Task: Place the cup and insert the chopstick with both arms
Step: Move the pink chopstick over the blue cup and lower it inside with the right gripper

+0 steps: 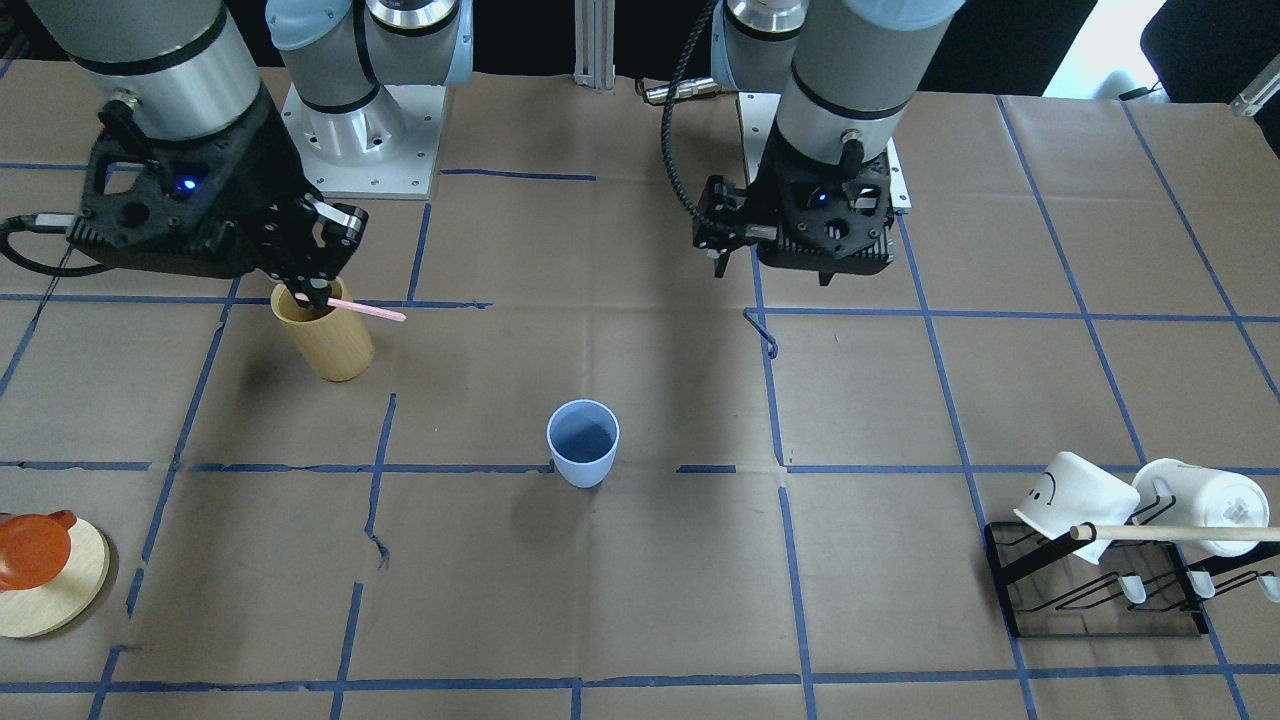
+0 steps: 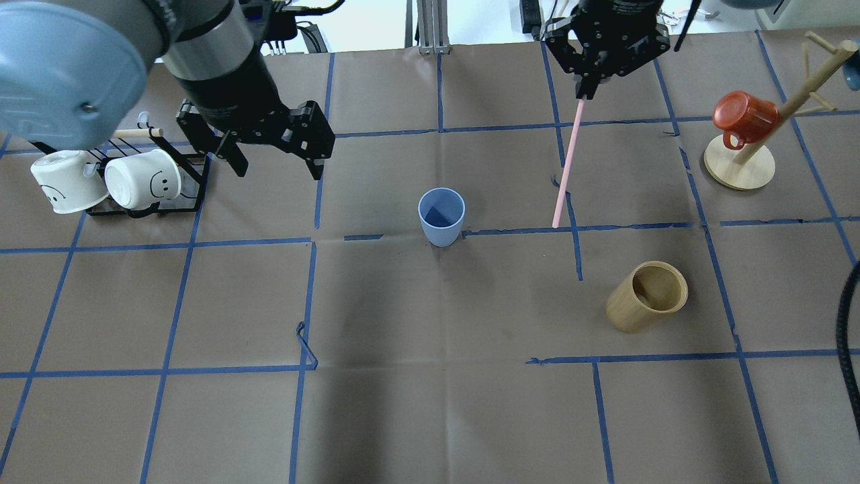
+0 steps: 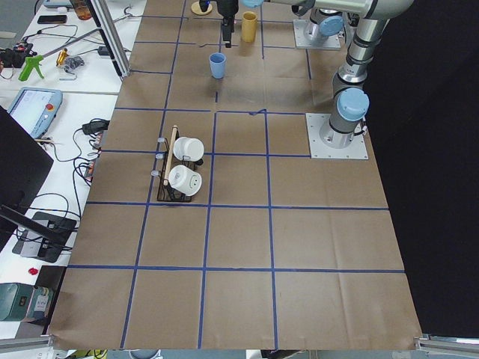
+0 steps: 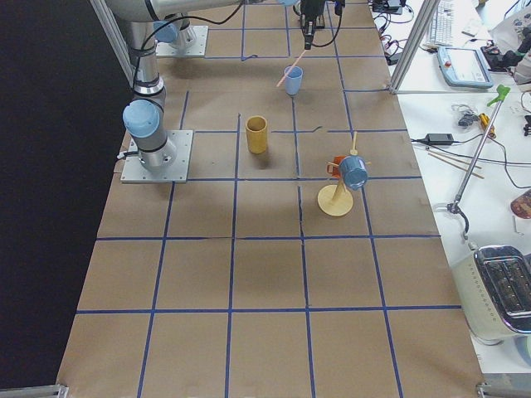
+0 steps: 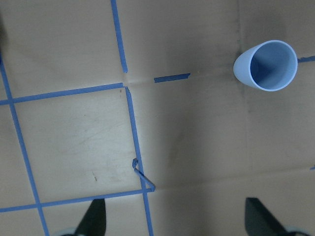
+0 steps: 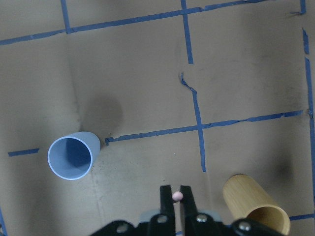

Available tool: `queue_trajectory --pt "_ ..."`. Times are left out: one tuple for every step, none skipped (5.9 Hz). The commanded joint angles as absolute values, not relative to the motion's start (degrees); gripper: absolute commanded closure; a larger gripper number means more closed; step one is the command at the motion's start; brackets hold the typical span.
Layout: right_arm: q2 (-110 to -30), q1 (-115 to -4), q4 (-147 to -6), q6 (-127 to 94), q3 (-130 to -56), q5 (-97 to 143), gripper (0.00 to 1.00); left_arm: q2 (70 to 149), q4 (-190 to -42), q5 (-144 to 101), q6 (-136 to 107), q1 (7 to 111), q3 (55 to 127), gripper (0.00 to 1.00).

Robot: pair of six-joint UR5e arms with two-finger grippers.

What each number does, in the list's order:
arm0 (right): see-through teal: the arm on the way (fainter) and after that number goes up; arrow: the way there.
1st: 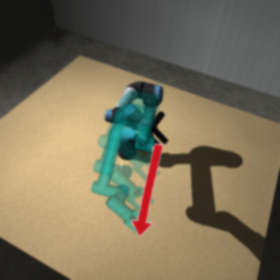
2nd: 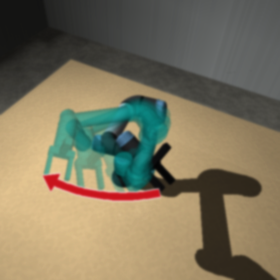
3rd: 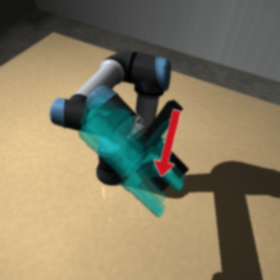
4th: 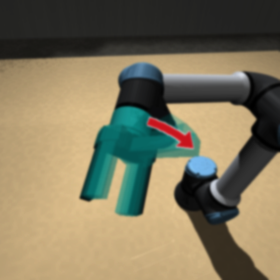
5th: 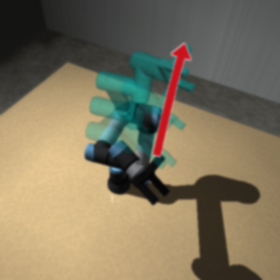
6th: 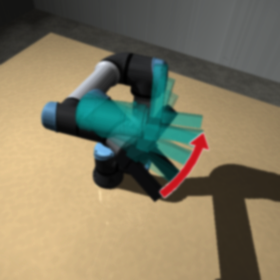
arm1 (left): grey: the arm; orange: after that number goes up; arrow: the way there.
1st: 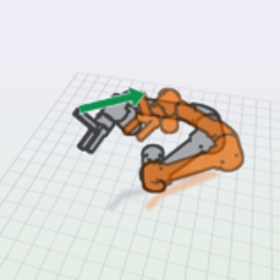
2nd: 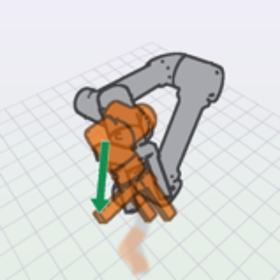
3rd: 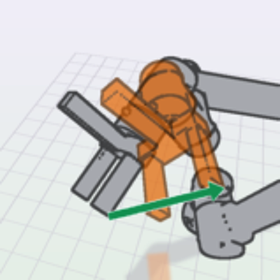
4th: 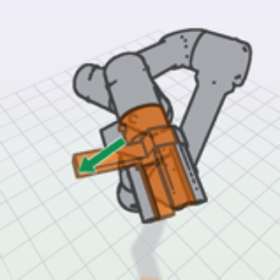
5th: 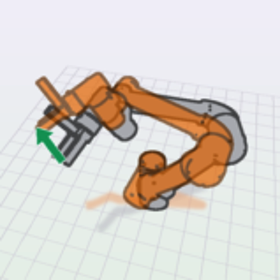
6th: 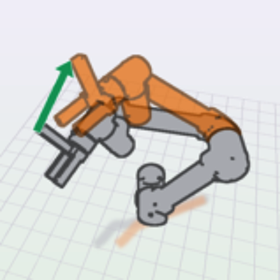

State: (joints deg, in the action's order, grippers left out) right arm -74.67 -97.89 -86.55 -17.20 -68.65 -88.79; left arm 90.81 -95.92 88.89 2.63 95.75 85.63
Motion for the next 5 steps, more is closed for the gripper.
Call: queue_trajectory --pt "-64.04 -105.69 -87.01 -29.03 -56.92 -88.77 0.95 87.98 -96.86 85.72 4.40 93.70 86.13 0.01" --pt "-61.03 -107.73 -87.36 -32.14 -53.91 -88.86 0.95 87.98 -96.25 86.04 4.39 92.73 87.52 0.01" --pt "-59.34 -109.15 -88.76 -32.25 -53.79 -89.38 0.95 87.80 -96.07 85.96 4.39 92.55 87.89 0.01" --pt "-58.02 -110.03 -90.07 -31.56 -53.88 -91.73 0.95 87.80 -95.63 85.96 4.31 92.46 87.89 0.01" --pt "-57.49 -110.04 -90.00 -31.20 -54.31 -91.84 0.95 87.72 -95.54 87.00 2.74 92.55 87.11 0.01"
